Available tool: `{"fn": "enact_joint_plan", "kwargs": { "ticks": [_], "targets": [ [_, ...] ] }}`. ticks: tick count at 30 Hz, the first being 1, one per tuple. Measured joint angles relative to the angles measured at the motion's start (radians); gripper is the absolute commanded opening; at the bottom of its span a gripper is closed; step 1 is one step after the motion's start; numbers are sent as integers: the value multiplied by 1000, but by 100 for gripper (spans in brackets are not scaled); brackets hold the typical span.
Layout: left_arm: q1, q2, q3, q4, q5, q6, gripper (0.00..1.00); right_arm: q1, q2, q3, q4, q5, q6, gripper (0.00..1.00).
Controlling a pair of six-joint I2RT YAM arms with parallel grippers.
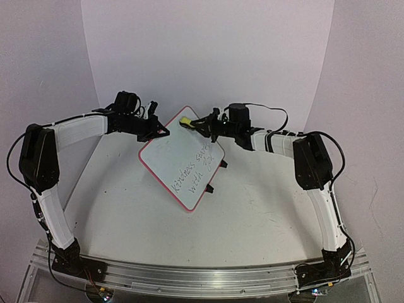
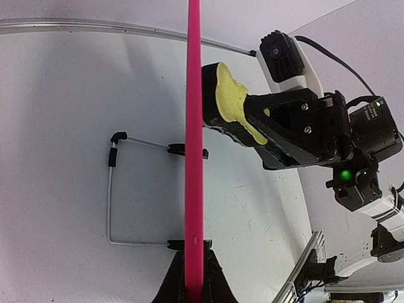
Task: Erase the whiteboard
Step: Erase the whiteboard at the center of the board.
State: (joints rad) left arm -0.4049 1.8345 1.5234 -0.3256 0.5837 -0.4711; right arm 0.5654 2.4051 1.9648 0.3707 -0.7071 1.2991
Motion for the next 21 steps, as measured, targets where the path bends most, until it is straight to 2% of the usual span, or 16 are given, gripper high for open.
{"fn": "enact_joint_plan", "kwargs": {
  "ticks": [6,14,21],
  "targets": [
    [0,-1,0,-6,1,1,0,16,1,-8,15,11,3,0],
    [0,-1,0,-7,-1,-1,0,2,-52,-248,170,0,24,0],
    [0,-1,0,-7,-1,-1,0,-23,-73,-335,211,-12,26,0]
  ]
}}
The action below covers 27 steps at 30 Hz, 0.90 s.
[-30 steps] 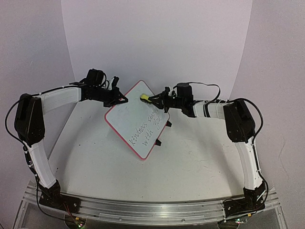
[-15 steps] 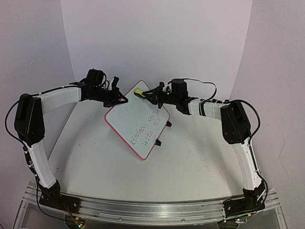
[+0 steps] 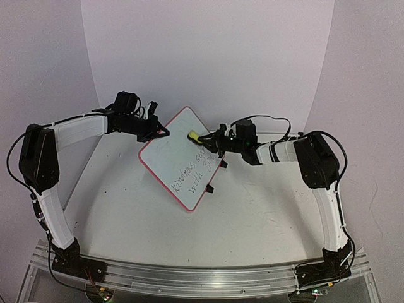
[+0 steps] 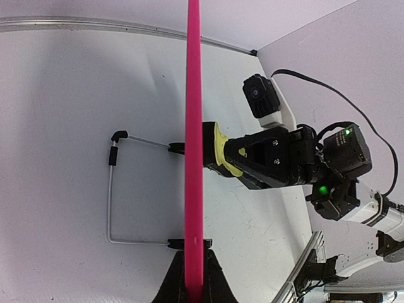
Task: Erase the whiteboard
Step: Erase the whiteboard at the center of the board.
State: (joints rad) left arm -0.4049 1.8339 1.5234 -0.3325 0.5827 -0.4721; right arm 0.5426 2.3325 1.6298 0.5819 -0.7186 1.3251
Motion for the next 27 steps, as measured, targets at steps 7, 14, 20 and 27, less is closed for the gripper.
{"fn": "enact_joint_plan", "kwargs": {
  "ticks": [7,14,20,27],
  "targets": [
    [0,0,0,0,-2,0,0,0,5,69,-71,-16,-2,0],
    [-3,-2,0,0,0,4,0,32,55,296,-185,-22,-16,0],
    [-4,-3,0,0,0,5,0,52,64,321,-200,-20,-19,0],
    [-4,-3,0,-5,-7,0,0,29,18,103,-78,-32,-18,0]
  ]
}}
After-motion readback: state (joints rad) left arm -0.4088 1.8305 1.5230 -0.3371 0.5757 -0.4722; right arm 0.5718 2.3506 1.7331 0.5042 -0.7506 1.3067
